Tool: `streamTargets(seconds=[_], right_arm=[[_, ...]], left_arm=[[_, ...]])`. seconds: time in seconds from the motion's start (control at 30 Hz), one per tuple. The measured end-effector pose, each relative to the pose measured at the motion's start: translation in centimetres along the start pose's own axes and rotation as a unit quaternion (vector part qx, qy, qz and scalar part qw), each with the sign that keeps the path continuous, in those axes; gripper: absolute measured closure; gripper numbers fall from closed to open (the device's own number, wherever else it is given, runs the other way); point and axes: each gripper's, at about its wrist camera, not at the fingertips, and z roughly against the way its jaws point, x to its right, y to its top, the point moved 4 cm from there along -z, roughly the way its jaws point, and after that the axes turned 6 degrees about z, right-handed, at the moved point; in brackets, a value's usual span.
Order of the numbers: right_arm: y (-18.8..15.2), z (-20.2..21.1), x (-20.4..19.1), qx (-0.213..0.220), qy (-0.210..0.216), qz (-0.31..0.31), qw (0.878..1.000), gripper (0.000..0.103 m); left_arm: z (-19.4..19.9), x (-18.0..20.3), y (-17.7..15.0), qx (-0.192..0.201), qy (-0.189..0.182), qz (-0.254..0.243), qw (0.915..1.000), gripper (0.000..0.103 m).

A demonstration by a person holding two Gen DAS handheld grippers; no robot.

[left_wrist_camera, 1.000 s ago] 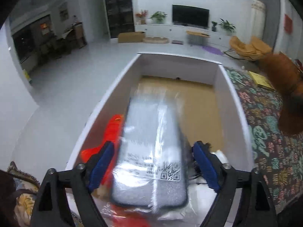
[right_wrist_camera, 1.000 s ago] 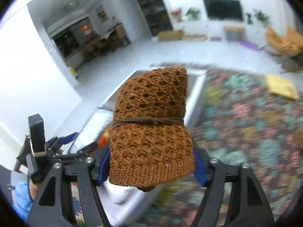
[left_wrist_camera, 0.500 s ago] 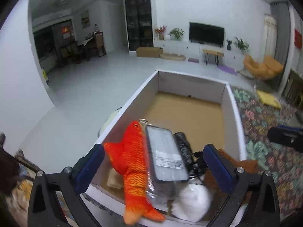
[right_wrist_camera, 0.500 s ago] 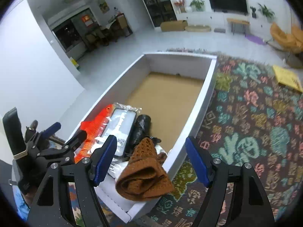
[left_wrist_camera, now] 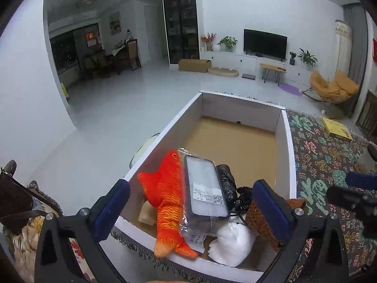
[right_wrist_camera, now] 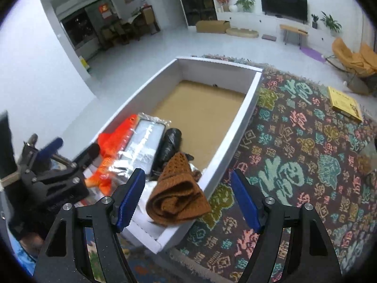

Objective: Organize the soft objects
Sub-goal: 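Open the left tool over the box while the right tool releases the knit bundle into it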

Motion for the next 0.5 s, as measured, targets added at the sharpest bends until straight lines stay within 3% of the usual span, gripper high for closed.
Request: streamTargets(seconds=[0.5], right_arm=[[-0.3,0.5,-1.7,0.005,-0.019,0.043,0.999,0.025]], left_arm=[[-0.3,0.0,-0.7,-0.019,-0.007,0.007,0.9998,0.000]])
